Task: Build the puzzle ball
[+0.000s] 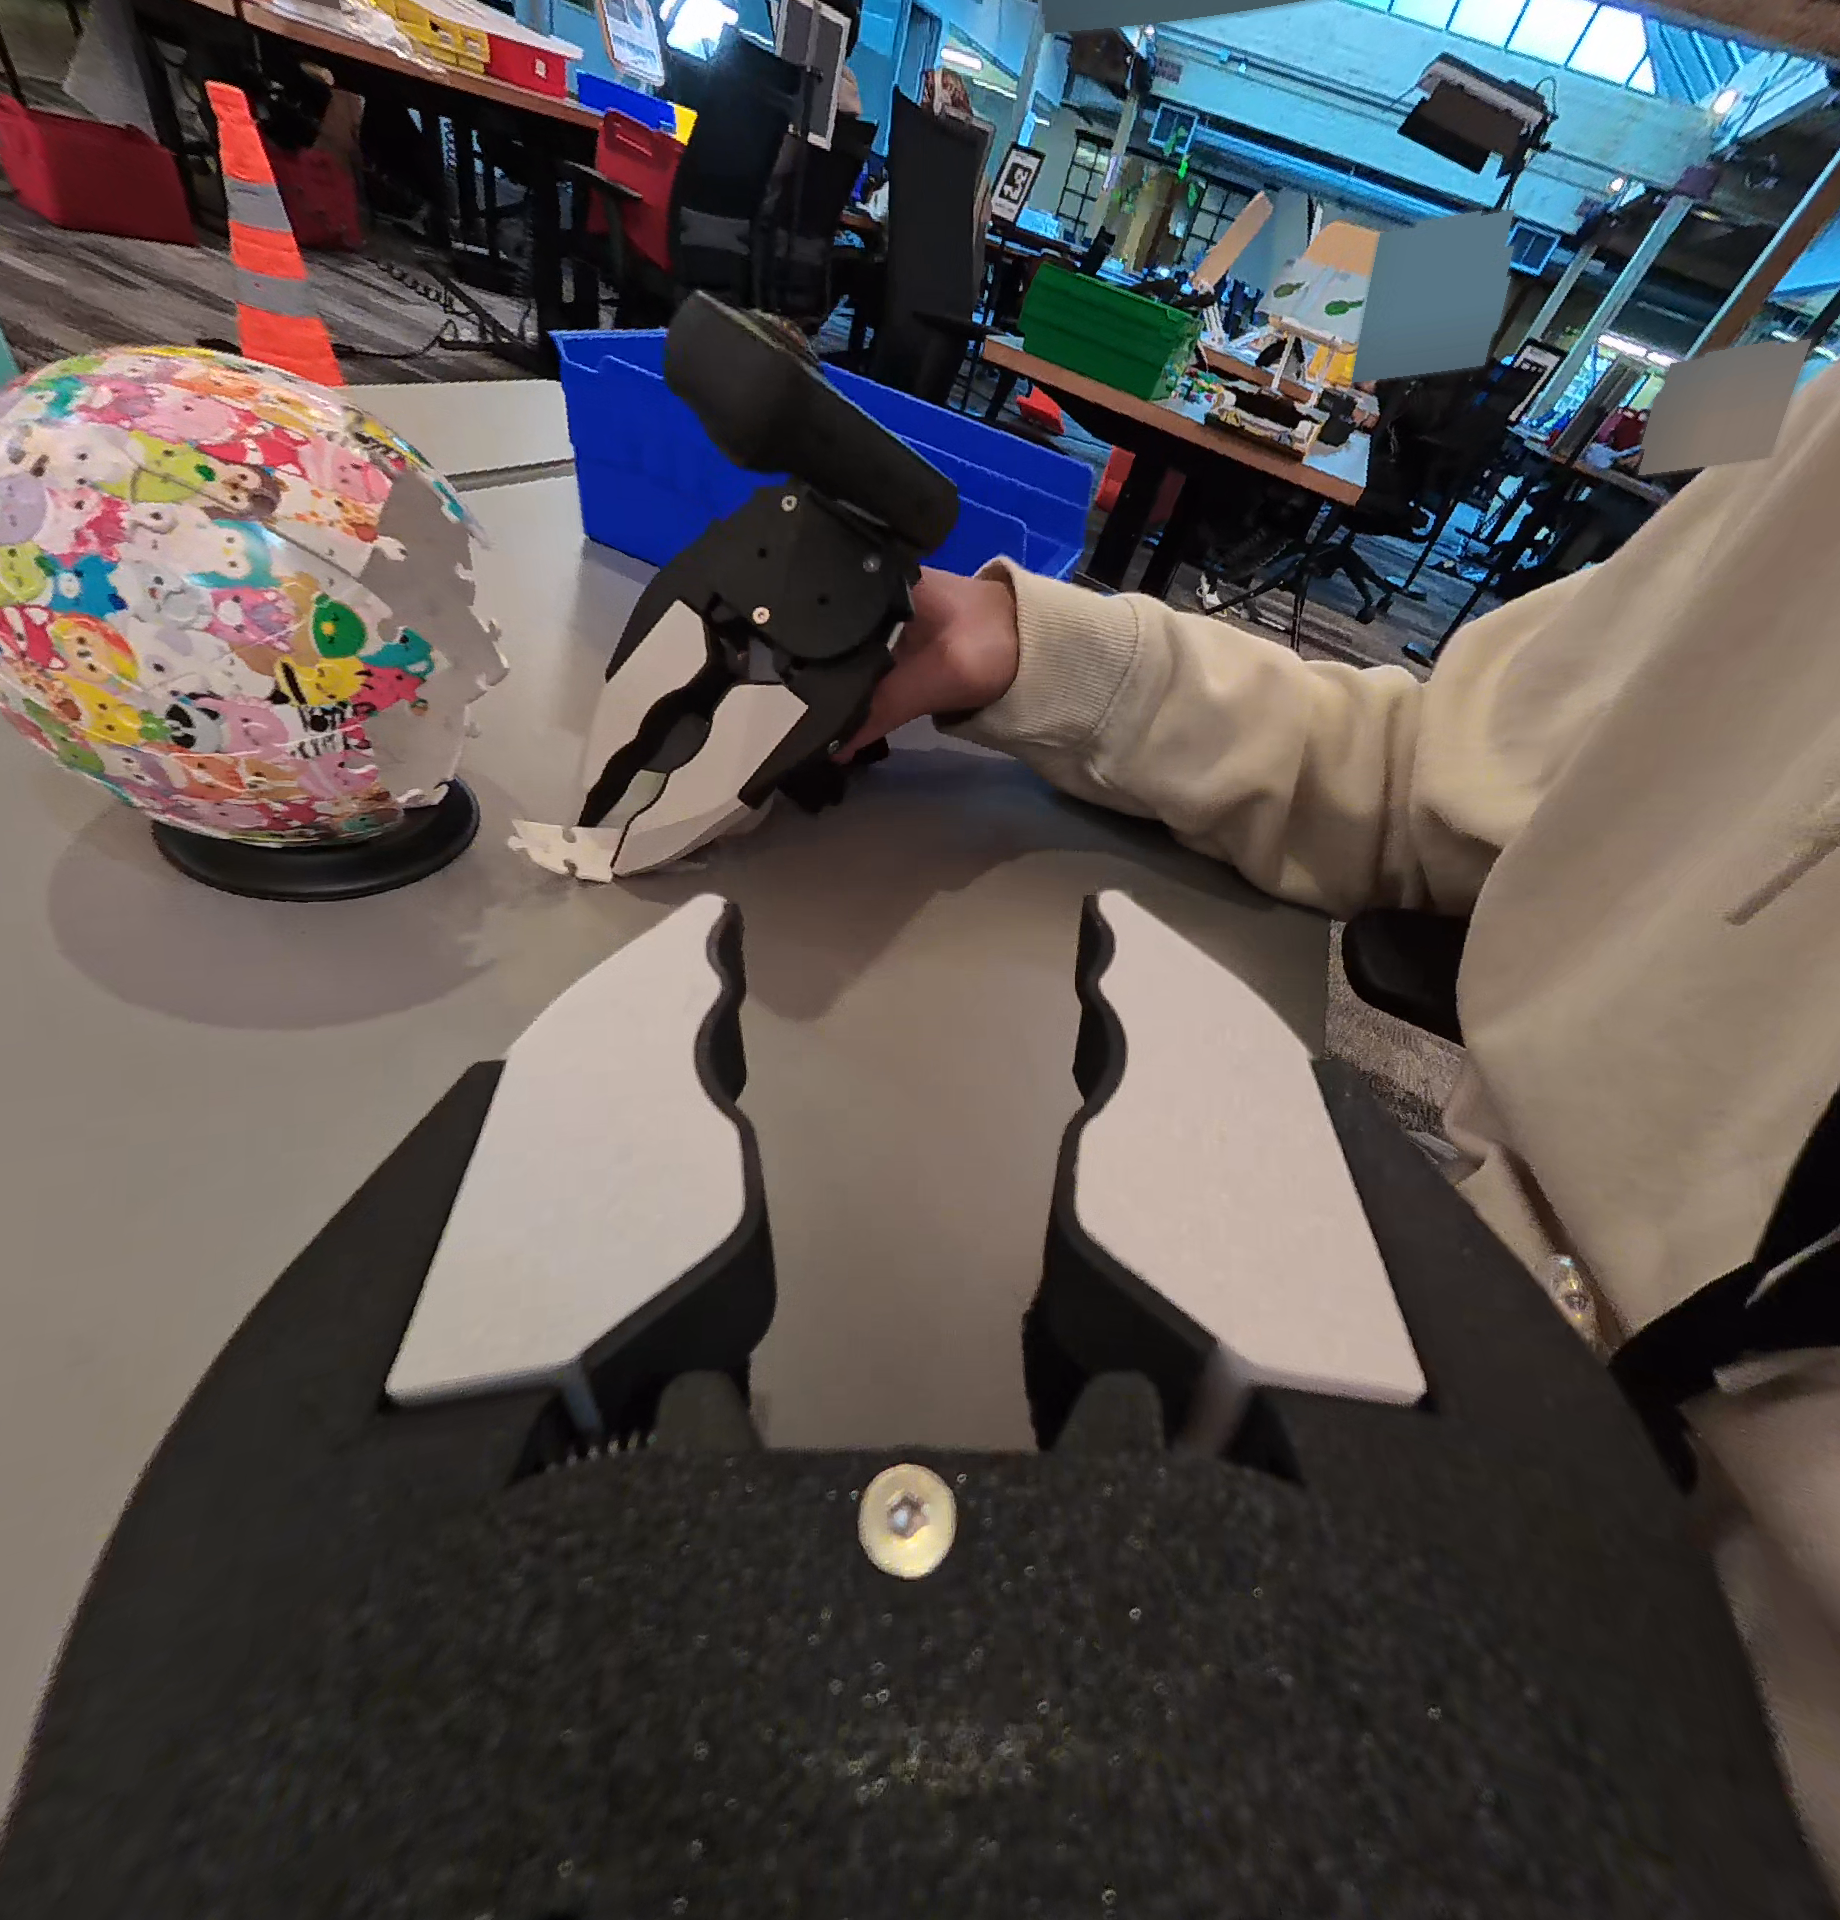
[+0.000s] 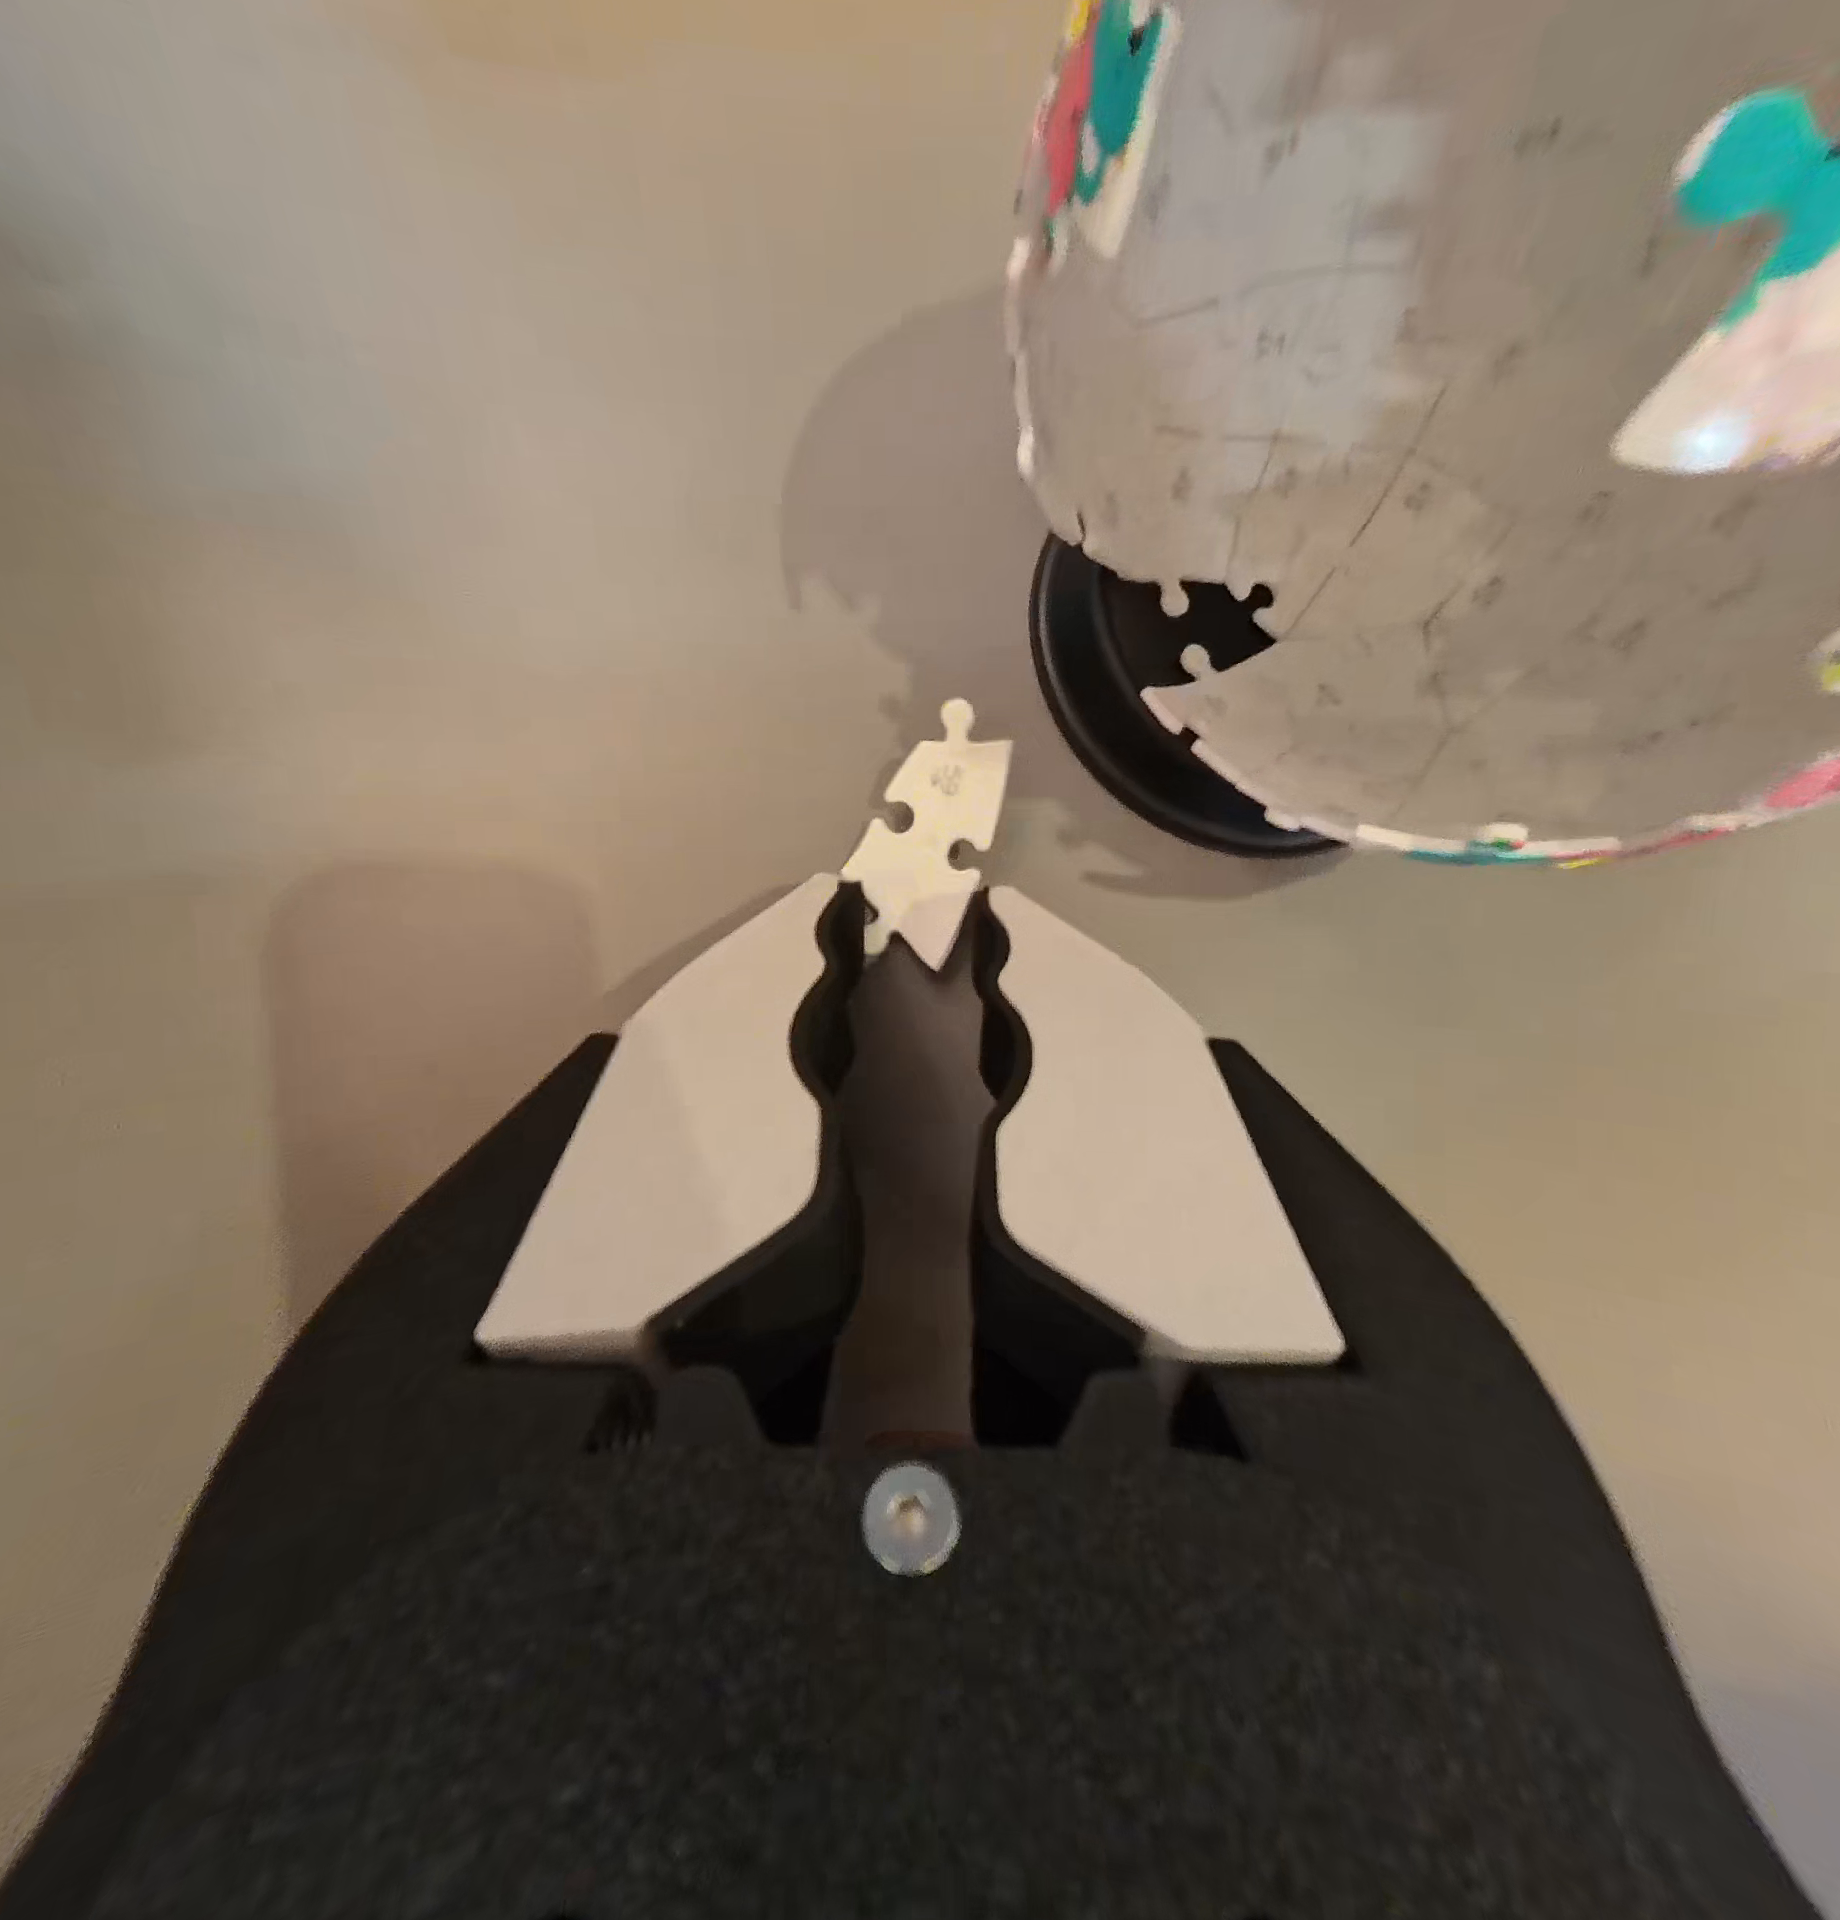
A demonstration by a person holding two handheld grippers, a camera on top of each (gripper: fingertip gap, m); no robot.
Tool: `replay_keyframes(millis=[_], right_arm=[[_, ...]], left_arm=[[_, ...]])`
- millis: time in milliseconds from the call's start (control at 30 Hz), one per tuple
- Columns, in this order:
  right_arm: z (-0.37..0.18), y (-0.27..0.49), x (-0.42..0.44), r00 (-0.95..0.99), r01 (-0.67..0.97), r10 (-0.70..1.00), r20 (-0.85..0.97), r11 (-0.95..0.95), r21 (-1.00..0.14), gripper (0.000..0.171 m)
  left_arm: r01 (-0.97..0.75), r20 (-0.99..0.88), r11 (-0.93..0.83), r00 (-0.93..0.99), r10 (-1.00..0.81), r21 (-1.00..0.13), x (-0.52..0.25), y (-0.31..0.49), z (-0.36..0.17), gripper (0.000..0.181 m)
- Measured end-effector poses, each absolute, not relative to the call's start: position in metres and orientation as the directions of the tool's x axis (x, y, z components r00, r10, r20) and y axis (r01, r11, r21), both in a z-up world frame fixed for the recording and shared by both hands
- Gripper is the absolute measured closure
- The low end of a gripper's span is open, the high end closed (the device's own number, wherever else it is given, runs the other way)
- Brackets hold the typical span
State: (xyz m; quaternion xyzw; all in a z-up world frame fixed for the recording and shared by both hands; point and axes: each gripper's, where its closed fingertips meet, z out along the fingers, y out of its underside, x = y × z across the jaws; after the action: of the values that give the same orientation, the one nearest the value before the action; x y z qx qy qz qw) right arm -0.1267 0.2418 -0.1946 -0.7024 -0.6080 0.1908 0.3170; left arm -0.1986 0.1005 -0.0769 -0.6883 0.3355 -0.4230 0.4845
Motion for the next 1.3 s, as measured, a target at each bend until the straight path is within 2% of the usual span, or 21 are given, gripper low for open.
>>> replay_keyframes(millis=[167, 300, 467, 567, 767, 1000, 1067, 1300], right_arm=[[-0.194, 0.242, -0.126, 0.188, 0.739, 0.974, 0.127, -0.055, -0.672, 0.152], [-0.176, 0.236, -0.126, 0.143, 0.718, 0.966, 0.218, 0.05, -0.695, 0.153], [-0.167, 0.225, -0.122, -0.045, 0.692, 0.9, 0.433, 0.341, -0.636, 0.155], [-0.171, 0.23, -0.118, -0.093, 0.737, 0.828, 0.553, 0.431, -0.521, 0.154], [-0.185, 0.234, -0.12, -0.17, 0.749, 0.767, 0.618, 0.508, -0.425, 0.155], [-0.191, 0.241, -0.128, -0.239, 0.748, 0.673, 0.7, 0.588, -0.309, 0.166], [-0.192, 0.242, -0.13, -0.24, 0.748, 0.672, 0.701, 0.588, -0.307, 0.171], [-0.19, 0.244, -0.131, -0.213, 0.753, 0.682, 0.7, 0.571, -0.327, 0.171]], left_arm=[[-0.059, 0.256, -0.306, 0.413, -0.874, -0.95, -0.196, 0.098, -0.078, 0.121], [-0.068, 0.244, -0.3, 0.428, -0.87, -0.952, -0.199, 0.099, -0.08, 0.121], [-0.082, 0.218, -0.283, 0.451, -0.866, -0.955, -0.204, 0.101, -0.082, 0.122], [-0.108, 0.19, -0.268, 0.466, -0.864, -0.957, -0.205, 0.102, -0.085, 0.123], [-0.141, 0.142, -0.235, 0.478, -0.867, -0.962, -0.205, 0.102, -0.086, 0.124], [-0.154, 0.123, -0.222, 0.482, -0.868, -0.963, -0.206, 0.104, -0.086, 0.124], [-0.15, 0.126, -0.224, 0.483, -0.867, -0.963, -0.207, 0.104, -0.086, 0.124], [-0.145, 0.138, -0.235, 0.485, -0.864, -0.961, -0.209, 0.106, -0.087, 0.124]])
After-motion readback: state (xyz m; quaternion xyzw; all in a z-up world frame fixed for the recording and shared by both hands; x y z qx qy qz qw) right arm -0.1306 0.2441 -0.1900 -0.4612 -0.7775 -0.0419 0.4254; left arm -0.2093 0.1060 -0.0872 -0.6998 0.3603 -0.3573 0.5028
